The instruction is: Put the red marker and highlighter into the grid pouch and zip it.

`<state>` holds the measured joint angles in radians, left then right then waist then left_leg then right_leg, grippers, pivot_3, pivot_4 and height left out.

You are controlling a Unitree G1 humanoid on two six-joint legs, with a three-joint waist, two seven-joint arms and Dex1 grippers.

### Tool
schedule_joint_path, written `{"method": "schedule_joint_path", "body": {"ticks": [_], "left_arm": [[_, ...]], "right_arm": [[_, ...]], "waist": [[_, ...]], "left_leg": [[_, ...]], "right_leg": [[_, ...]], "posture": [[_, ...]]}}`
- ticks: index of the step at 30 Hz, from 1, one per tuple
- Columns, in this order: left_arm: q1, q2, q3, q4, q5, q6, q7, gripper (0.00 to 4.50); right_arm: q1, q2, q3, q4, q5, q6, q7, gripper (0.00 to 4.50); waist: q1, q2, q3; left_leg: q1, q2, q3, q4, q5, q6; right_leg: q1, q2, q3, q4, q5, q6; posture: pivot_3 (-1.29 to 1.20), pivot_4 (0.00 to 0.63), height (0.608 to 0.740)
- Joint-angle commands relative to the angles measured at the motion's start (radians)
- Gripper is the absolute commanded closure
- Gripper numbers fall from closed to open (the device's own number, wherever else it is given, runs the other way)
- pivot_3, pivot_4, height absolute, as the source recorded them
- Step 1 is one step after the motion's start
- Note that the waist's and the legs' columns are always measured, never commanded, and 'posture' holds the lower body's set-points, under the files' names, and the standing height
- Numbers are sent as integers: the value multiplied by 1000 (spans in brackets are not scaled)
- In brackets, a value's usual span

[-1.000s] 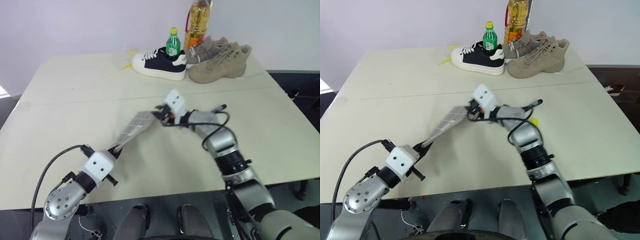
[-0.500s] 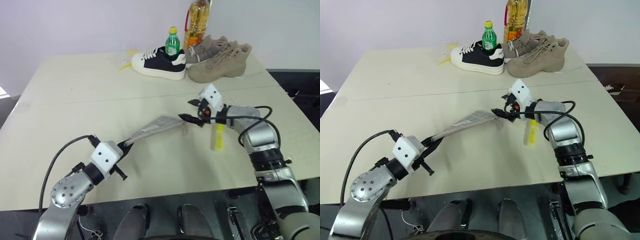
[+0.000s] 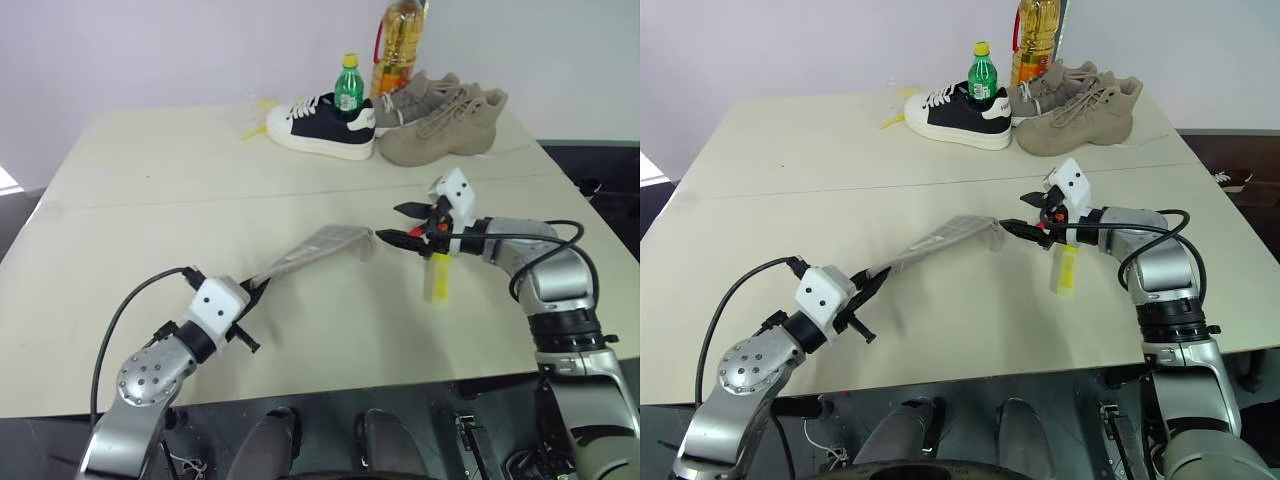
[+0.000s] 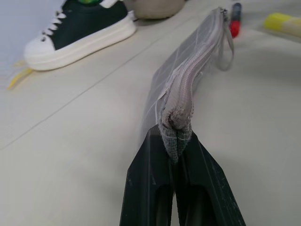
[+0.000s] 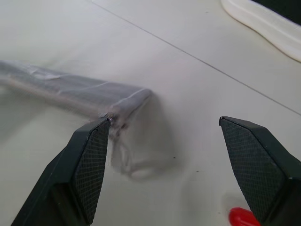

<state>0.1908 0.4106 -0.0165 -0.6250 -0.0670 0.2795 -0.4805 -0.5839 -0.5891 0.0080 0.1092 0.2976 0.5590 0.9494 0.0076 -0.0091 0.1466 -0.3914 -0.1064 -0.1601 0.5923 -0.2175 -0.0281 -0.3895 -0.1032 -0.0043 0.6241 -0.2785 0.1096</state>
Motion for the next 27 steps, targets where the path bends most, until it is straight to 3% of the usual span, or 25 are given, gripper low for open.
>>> {"method": "schedule_joint_path", "body": {"ticks": [1,8,9,13,16,17,27], "left_arm": [[-12,-8,-6,-4,3,-7,21,4500],[-22,-32,-28,-11,-5,-2,37,4500],[-20,-32,-30,-13,-3,-1,39,4500],[-17,-31,-35,-14,1,0,46,4500],[-18,-30,-37,-15,1,1,49,4500],[-19,-30,-38,-15,0,2,51,4500],[-48,-46,-69,13,28,9,86,4500]], "right_arm": [[-5,16,3,-41,13,4,-17,664],[-24,86,39,-1,-4,20,-83,664],[-31,97,41,9,-6,21,-92,892],[-58,127,46,34,1,33,-109,2433],[-72,144,49,46,0,44,-124,4199],[-74,148,51,44,0,47,-127,4471],[-47,153,112,-51,-11,55,-117,4471]], "waist": [[4,0,0],[4,0,0],[4,0,0],[5,0,0],[5,0,0],[5,0,0],[5,0,0]], "left_leg": [[0,0,0,0,0,0],[0,0,0,0,0,0],[0,0,0,0,0,0],[0,0,0,0,0,0],[0,0,0,0,0,0],[0,0,0,0,0,0],[0,0,0,0,0,0]], "right_leg": [[0,0,0,0,0,0],[0,0,0,-2,0,0],[0,0,0,-2,1,-1],[0,0,0,-2,1,-1],[0,1,0,-2,1,-1],[0,1,0,-2,1,0],[0,1,0,-2,2,1]], "posture": [[0,150,740],[0,150,740],[0,150,740],[0,150,740],[0,150,740],[0,150,740],[0,150,740]]}}
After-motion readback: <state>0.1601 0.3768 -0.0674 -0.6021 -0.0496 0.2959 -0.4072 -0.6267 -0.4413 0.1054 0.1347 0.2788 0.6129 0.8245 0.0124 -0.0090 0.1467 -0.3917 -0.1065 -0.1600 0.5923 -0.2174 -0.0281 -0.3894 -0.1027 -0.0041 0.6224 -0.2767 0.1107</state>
